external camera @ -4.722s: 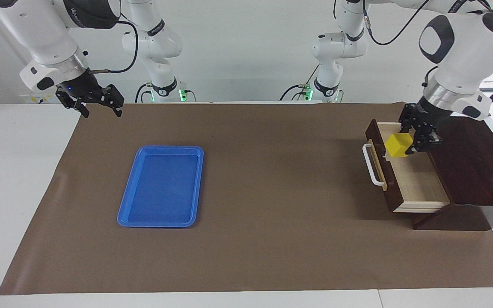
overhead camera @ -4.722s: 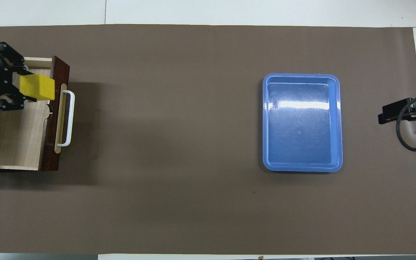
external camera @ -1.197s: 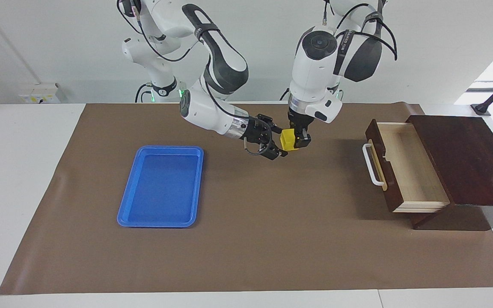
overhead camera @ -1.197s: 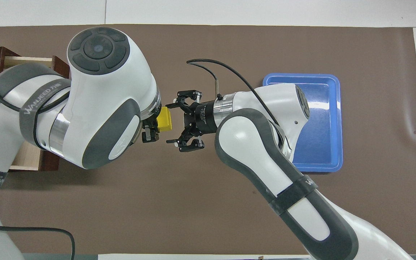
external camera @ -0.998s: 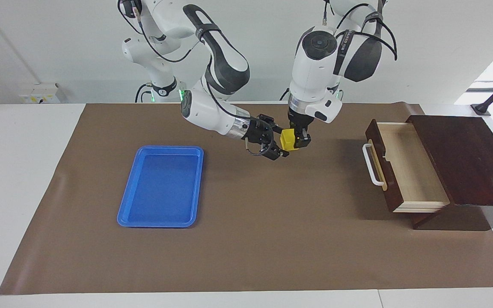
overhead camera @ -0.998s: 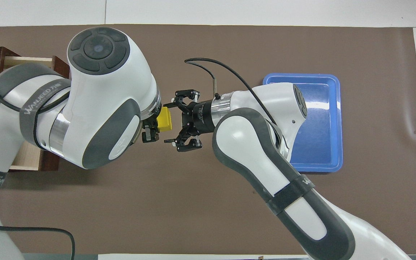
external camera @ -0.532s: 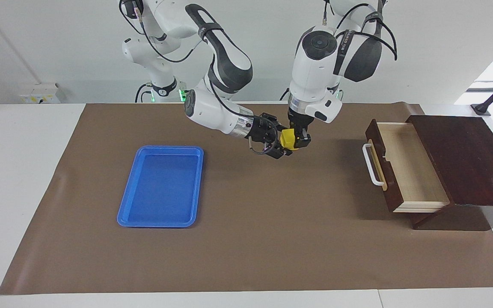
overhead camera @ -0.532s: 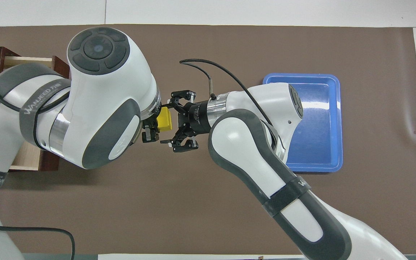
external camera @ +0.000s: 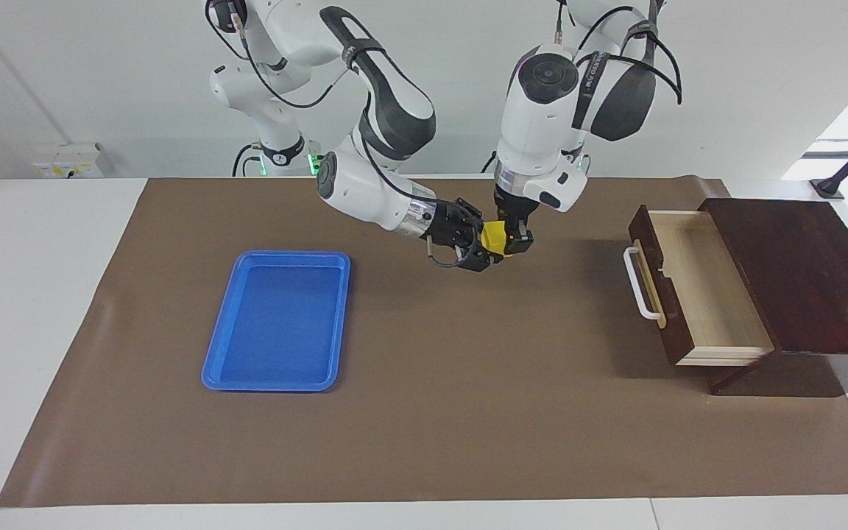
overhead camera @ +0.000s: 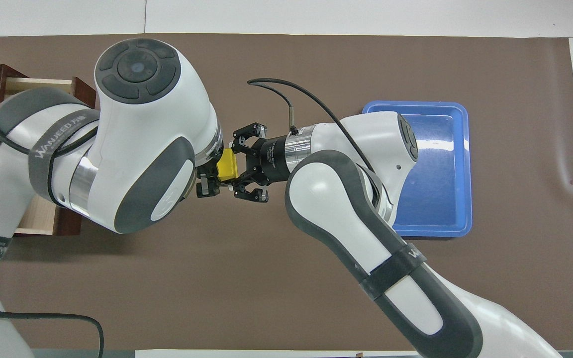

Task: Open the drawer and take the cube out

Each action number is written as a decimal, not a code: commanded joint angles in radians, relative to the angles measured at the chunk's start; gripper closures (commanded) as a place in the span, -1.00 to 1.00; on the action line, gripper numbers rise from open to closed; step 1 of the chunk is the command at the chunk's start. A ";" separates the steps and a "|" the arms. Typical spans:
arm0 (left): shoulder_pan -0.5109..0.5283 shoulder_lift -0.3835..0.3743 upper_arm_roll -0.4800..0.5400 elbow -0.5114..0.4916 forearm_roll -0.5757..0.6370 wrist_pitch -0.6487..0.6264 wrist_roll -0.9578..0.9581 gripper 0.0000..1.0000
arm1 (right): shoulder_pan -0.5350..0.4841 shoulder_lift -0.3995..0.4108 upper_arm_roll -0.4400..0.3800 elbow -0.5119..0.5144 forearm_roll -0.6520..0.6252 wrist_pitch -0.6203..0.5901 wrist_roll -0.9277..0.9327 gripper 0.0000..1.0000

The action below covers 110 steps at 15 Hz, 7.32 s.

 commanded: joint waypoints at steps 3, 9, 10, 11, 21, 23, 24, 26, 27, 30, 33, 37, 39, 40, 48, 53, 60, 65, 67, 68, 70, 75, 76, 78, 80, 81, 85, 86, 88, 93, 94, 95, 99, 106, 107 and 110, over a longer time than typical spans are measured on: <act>-0.013 0.006 0.014 0.012 -0.010 0.013 -0.021 1.00 | -0.004 0.013 0.004 0.032 -0.036 -0.006 0.022 1.00; -0.012 0.003 0.014 0.018 -0.011 0.009 -0.021 0.26 | -0.008 0.015 0.004 0.038 -0.035 -0.007 0.025 1.00; -0.010 -0.002 0.014 0.021 -0.013 0.007 -0.021 -0.99 | -0.008 0.015 0.004 0.038 -0.035 -0.007 0.025 1.00; -0.010 -0.010 0.014 0.021 -0.020 0.012 -0.021 -1.00 | -0.008 0.015 0.004 0.039 -0.035 -0.007 0.025 1.00; 0.002 -0.063 0.024 0.012 -0.020 0.021 0.024 -1.00 | -0.189 0.016 -0.009 0.039 -0.108 -0.114 0.017 1.00; 0.012 -0.069 0.024 0.007 -0.020 0.020 0.071 -1.00 | -0.273 0.019 -0.009 0.039 -0.124 -0.118 0.007 1.00; 0.019 -0.073 0.024 0.000 -0.020 0.018 0.084 -1.00 | -0.298 0.021 -0.009 0.036 -0.144 -0.127 -0.021 1.00; 0.034 -0.083 0.024 -0.023 -0.020 0.024 0.116 -1.00 | -0.359 0.037 -0.010 0.027 -0.179 -0.164 -0.084 1.00; 0.043 -0.097 0.024 -0.049 -0.019 0.026 0.124 -1.00 | -0.390 0.045 -0.010 0.018 -0.182 -0.183 -0.128 1.00; 0.077 -0.135 0.025 -0.138 -0.017 0.072 0.148 -1.00 | -0.473 0.054 -0.010 -0.002 -0.185 -0.260 -0.229 1.00; 0.110 -0.180 0.027 -0.244 -0.014 0.145 0.189 -1.00 | -0.502 0.071 -0.010 -0.010 -0.202 -0.282 -0.285 1.00; 0.146 -0.209 0.027 -0.317 -0.014 0.187 0.254 -1.00 | -0.559 0.114 -0.010 0.003 -0.214 -0.300 -0.361 1.00; 0.151 -0.211 0.027 -0.323 -0.014 0.188 0.263 -1.00 | -0.567 0.129 -0.010 0.004 -0.216 -0.297 -0.397 1.00; 0.160 -0.214 0.027 -0.332 -0.014 0.191 0.274 -1.00 | -0.568 0.140 -0.010 0.004 -0.216 -0.296 -0.418 1.00; 0.177 -0.241 0.027 -0.402 -0.007 0.239 0.302 -1.00 | -0.608 0.192 -0.009 -0.025 -0.208 -0.288 -0.595 1.00; 0.236 -0.246 0.025 -0.461 0.030 0.331 0.358 -1.00 | -0.616 0.229 -0.009 -0.031 -0.208 -0.283 -0.647 1.00; 0.350 -0.252 0.027 -0.597 0.072 0.480 0.501 -1.00 | -0.606 0.240 -0.010 -0.034 -0.201 -0.259 -0.645 1.00; 0.439 -0.250 0.027 -0.603 0.078 0.495 0.650 -1.00 | -0.599 0.240 -0.010 -0.037 -0.202 -0.247 -0.639 -0.44; 0.463 -0.250 0.027 -0.602 0.107 0.500 0.670 -1.00 | -0.597 0.240 -0.010 -0.037 -0.205 -0.245 -0.638 -0.91; 0.482 -0.247 0.025 -0.599 0.110 0.500 0.685 -1.00 | -0.597 0.240 -0.010 -0.037 -0.207 -0.245 -0.636 -1.00; 0.508 -0.246 0.027 -0.596 0.110 0.509 0.726 -1.00 | -0.596 0.238 -0.010 -0.036 -0.207 -0.247 -0.636 -1.00; 0.595 -0.232 0.027 -0.570 0.139 0.561 0.765 -1.00 | -0.590 0.229 -0.010 -0.027 -0.207 -0.247 -0.572 -1.00; 0.617 -0.224 0.025 -0.562 0.156 0.564 0.783 -1.00 | -0.590 0.225 -0.009 -0.021 -0.208 -0.247 -0.552 -1.00; 0.658 -0.215 0.025 -0.541 0.158 0.566 0.818 -1.00 | -0.590 0.205 -0.006 -0.005 -0.213 -0.260 -0.506 -1.00; 0.675 -0.214 0.025 -0.534 0.158 0.566 0.849 -1.00 | -0.591 0.179 -0.007 0.007 -0.219 -0.286 -0.483 -1.00; 0.675 -0.214 0.025 -0.534 0.158 0.566 0.848 -1.00 | -0.591 0.166 -0.007 0.018 -0.231 -0.308 -0.475 -1.00; 0.658 -0.218 0.024 -0.530 0.158 0.546 0.842 -1.00 | -0.596 0.137 -0.009 0.143 -0.367 -0.420 -0.371 -1.00; 0.655 -0.227 0.018 -0.519 0.158 0.528 0.843 -1.00 | -0.594 0.108 -0.010 0.160 -0.410 -0.447 -0.371 -1.00; 0.613 -0.237 0.016 -0.498 0.158 0.495 0.849 -1.00 | -0.596 0.056 -0.009 0.180 -0.511 -0.501 -0.378 -1.00; 0.560 -0.345 0.008 -0.495 0.149 0.383 0.955 -1.00 | -0.597 -0.109 -0.007 0.199 -0.734 -0.693 -0.658 -1.00; 0.539 -0.362 0.008 -0.495 0.148 0.351 1.025 -1.00 | -0.597 -0.139 -0.006 0.199 -0.784 -0.723 -0.753 -1.00; 0.522 -0.370 0.008 -0.495 0.148 0.315 1.102 -1.00 | -0.594 -0.160 -0.007 0.199 -0.829 -0.743 -0.839 -1.00; 0.496 -0.398 0.007 -0.498 0.133 0.204 1.495 -1.00 | -0.591 -0.245 0.003 0.193 -0.983 -0.783 -1.128 -1.00; 0.565 -0.450 0.027 -0.476 0.013 0.104 1.981 -1.00 | -0.591 -0.340 0.008 0.196 -1.150 -0.855 -1.538 -1.00; 0.566 -0.447 0.031 -0.450 0.012 0.089 1.983 -1.00 | -0.591 -0.350 0.008 0.194 -1.149 -0.883 -1.581 -1.00; 0.563 -0.415 0.030 -0.396 0.012 0.089 1.978 -1.00 | -0.596 -0.355 0.011 0.176 -1.149 -0.888 -1.604 -1.00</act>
